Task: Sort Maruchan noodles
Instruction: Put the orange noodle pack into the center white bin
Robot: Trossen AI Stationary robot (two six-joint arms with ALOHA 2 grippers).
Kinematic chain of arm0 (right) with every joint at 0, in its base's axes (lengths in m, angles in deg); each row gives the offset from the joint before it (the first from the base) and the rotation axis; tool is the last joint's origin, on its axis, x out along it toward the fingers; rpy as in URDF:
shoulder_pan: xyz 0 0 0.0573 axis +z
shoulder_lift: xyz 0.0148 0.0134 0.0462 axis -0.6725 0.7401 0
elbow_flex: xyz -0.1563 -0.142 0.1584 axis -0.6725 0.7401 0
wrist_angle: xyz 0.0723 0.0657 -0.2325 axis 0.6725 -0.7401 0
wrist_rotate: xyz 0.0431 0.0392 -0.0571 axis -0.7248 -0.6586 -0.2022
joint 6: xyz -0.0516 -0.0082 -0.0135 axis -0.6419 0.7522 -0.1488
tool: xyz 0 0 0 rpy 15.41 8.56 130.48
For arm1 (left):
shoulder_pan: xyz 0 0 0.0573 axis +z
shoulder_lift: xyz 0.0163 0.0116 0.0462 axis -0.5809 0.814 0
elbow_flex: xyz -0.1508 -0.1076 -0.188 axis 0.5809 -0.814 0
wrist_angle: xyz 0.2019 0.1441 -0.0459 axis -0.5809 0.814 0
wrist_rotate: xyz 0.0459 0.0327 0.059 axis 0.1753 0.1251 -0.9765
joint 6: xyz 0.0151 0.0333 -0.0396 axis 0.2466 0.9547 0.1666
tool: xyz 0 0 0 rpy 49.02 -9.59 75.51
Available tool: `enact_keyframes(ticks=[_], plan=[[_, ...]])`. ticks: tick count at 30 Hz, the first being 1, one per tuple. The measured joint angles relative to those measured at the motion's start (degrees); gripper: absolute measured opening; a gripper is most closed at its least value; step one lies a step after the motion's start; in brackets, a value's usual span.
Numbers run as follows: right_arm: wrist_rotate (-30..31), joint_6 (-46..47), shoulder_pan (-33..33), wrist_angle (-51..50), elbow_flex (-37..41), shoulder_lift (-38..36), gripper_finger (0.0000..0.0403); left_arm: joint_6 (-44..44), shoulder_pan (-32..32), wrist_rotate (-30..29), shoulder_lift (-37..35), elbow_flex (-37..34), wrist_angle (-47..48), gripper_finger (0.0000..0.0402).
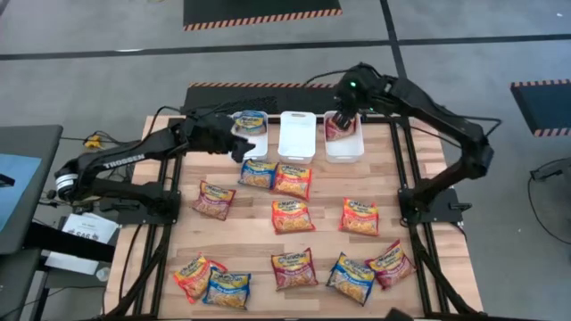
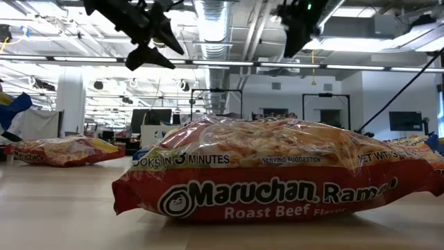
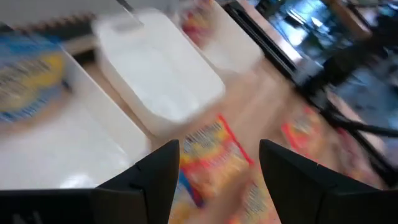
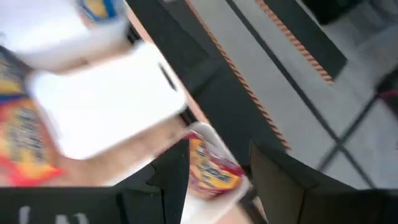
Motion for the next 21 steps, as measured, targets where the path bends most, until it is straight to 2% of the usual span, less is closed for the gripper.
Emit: enact_keyframes(ticks=[7, 11, 16, 21], plan=[[-1.5, 6.5, 8.1, -2.8, 0.0, -4.4, 0.0192, -3.9, -6.5, 14.6, -0.7, 0.0, 4.7, 0.0208], [-1.5, 11.4, 12.9, -4.0, 0.0, -5.5, 0.02, -6.2, -11.5, 20.0, -0.6, 0.0, 8.5, 0.0208], [-1.0, 16.5, 18.9, -4.0, 0.0, -5.9, 0.0219, -7.7, -16.6, 24.7, -0.5, 0.0, 13.4, 0.0208], [-1.0, 18.8, 23.9, -4.1, 0.0, -5.8, 0.0224, -7.2, -20.8, 24.5, -0.5, 0.0, 18.6, 0.0208]])
